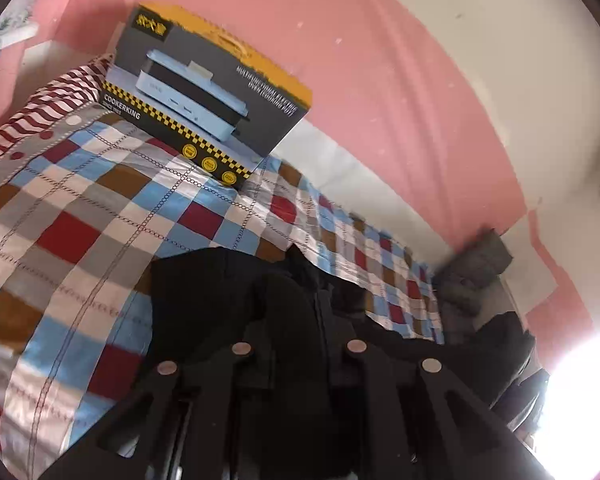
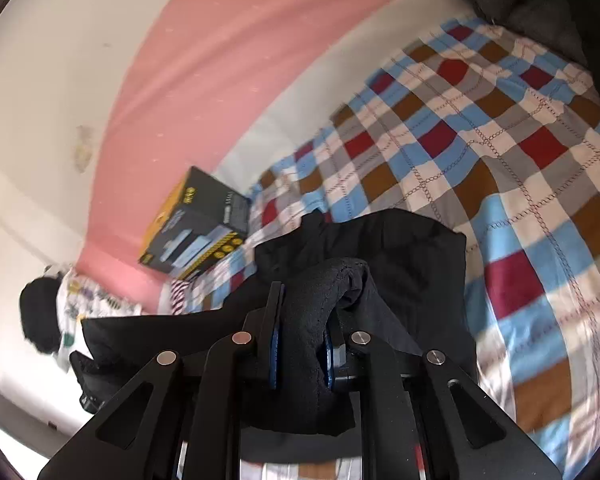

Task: Fold large clothes

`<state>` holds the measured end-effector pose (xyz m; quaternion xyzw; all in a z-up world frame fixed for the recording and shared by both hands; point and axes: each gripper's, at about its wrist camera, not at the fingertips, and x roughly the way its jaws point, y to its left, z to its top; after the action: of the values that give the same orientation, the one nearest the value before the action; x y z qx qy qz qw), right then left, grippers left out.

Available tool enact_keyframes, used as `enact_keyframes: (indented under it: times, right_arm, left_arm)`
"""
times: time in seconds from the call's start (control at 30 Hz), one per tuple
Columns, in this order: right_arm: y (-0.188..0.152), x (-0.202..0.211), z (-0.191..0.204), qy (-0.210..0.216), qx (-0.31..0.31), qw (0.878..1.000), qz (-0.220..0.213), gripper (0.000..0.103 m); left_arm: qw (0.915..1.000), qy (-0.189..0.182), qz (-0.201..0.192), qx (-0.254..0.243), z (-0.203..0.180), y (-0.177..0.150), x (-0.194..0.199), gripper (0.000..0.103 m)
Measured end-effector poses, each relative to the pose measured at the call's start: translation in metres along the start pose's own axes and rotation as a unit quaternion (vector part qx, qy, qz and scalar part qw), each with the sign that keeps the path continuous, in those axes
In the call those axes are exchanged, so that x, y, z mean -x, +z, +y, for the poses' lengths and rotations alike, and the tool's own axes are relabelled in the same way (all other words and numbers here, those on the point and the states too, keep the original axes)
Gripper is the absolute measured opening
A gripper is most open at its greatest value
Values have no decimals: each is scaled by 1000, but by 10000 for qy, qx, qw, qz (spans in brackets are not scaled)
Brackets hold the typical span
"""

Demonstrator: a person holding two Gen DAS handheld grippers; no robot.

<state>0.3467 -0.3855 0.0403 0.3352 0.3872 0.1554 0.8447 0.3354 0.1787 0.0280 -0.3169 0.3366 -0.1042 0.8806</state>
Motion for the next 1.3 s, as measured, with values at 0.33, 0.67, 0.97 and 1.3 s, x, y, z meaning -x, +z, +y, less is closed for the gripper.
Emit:
enact_keyframes:
  times: [0.33,0.67,0.97,1.3]
  right_arm:
    - [48,-127,-60,-607,-807,9931,595,21]
    - [55,-147,-69,-213,-921,9951,289,71]
    - [57,-109,-44,-562,23,9982,-218,74]
    - [25,-124,-67,-1164,478,9919,145,74]
  left_arm:
    - [9933,708,756,519,54,21,-140,17]
    - [9872,477,1268,846,72,31,-163,31]
    - [9899,-117,759,1190,71,39,-120,48]
    - [9969,331,133,701,77,30,-93,70]
